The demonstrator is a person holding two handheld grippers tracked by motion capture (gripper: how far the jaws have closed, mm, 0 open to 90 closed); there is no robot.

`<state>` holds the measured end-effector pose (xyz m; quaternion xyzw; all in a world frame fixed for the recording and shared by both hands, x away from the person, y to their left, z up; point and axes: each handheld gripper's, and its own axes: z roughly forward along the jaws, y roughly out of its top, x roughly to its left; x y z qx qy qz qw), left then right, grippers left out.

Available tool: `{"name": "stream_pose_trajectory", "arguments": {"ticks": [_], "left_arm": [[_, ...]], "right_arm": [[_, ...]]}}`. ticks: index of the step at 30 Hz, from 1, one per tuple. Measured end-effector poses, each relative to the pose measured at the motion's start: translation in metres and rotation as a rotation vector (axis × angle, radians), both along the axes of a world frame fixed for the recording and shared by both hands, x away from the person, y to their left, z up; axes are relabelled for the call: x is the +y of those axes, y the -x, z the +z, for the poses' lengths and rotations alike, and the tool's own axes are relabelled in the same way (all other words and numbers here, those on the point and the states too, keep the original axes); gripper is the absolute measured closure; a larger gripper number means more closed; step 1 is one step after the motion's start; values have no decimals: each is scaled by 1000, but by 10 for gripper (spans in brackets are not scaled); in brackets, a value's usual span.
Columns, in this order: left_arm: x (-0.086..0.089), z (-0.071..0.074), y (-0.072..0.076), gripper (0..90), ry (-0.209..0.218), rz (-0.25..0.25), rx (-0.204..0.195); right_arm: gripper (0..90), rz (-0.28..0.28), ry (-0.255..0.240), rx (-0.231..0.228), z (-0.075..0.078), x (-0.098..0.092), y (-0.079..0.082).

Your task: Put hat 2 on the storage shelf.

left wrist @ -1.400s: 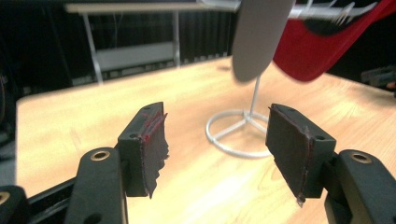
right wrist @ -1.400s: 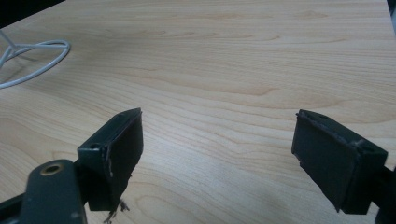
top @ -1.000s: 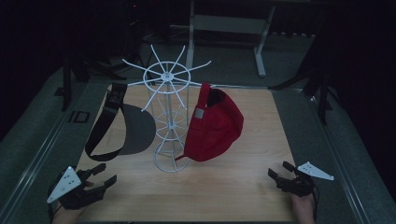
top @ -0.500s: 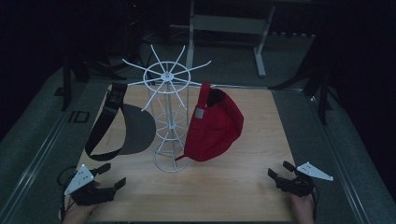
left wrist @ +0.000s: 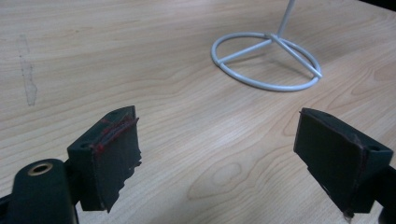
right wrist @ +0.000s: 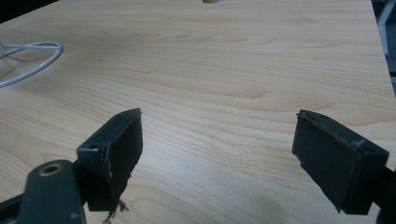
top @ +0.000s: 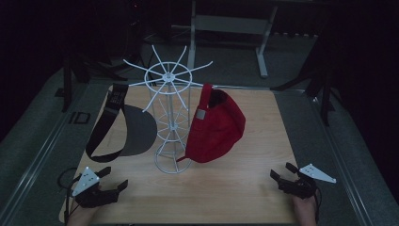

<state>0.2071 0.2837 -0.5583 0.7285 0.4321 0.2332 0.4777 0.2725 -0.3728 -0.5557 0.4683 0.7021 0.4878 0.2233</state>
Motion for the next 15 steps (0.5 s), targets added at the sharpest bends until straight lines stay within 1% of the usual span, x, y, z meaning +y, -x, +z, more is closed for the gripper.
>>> {"name": "stream_pose_trajectory", "arguments": {"ticks": [4,8,9,15], "left_arm": [[-3,-2,0,145,-29,-6,5],[-4,-3,0,131,-17,-6,6],[-4,-3,0,131,-17,-2,7],[-3,-4,2,131,-16,0,3]], "right_arm": [[162,-9,1,-2,0,-1,0],[162,-29,2,-9,0,-1,1],[161,-38,9,-10,0,-2,1],[162,-73,6,-13,0,-4,2]]}}
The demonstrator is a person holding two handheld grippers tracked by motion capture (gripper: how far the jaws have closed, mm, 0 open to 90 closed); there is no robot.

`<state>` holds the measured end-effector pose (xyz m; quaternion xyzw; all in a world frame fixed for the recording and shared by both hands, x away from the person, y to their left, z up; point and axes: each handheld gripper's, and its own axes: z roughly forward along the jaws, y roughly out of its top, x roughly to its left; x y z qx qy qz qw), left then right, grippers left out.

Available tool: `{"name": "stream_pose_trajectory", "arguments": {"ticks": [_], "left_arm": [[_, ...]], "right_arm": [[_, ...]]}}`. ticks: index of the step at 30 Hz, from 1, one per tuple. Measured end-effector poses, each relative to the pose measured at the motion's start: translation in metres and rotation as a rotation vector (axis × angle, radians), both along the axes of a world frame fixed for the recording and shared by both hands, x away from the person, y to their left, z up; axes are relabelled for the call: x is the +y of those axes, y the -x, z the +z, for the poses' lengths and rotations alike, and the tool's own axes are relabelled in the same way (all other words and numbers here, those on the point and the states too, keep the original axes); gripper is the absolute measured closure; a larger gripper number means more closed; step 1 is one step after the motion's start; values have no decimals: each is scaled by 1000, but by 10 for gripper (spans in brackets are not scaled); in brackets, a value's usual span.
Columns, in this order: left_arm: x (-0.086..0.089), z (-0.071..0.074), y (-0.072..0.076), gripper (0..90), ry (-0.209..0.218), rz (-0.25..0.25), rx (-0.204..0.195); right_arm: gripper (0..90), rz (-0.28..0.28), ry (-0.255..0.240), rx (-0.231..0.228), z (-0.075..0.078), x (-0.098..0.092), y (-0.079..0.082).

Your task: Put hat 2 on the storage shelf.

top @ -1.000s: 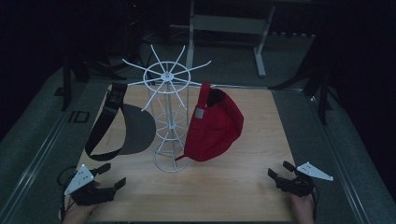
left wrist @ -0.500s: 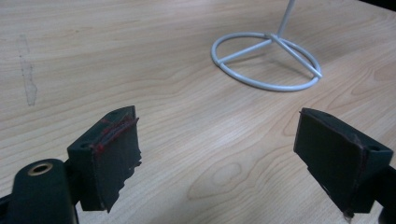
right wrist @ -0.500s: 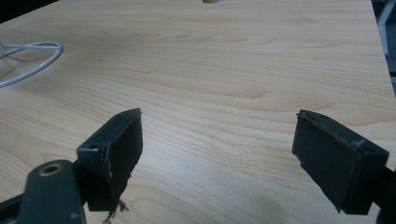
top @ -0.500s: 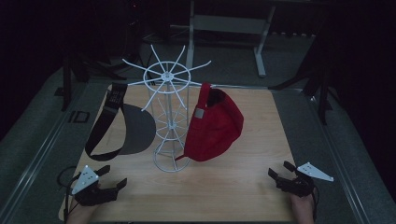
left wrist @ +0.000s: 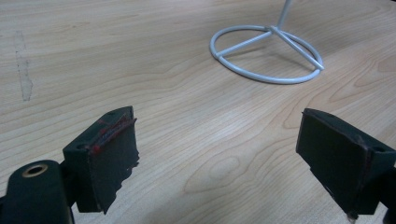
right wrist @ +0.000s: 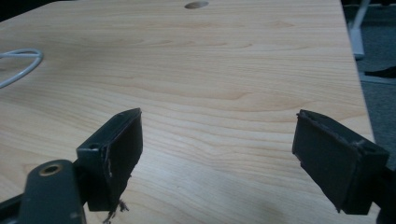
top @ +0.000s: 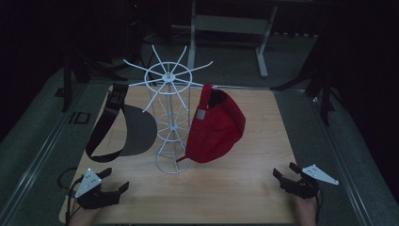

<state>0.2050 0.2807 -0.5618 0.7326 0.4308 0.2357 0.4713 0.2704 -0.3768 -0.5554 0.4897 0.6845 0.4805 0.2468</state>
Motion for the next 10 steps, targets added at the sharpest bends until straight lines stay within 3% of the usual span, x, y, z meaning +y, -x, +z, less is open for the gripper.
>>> {"name": "stream_pose_trajectory", "arguments": {"ticks": [10], "left_arm": [[1,-1,1,131,-2,3,-4]], "right_arm": [[162,8,-3,21,0,0,-2]]}}
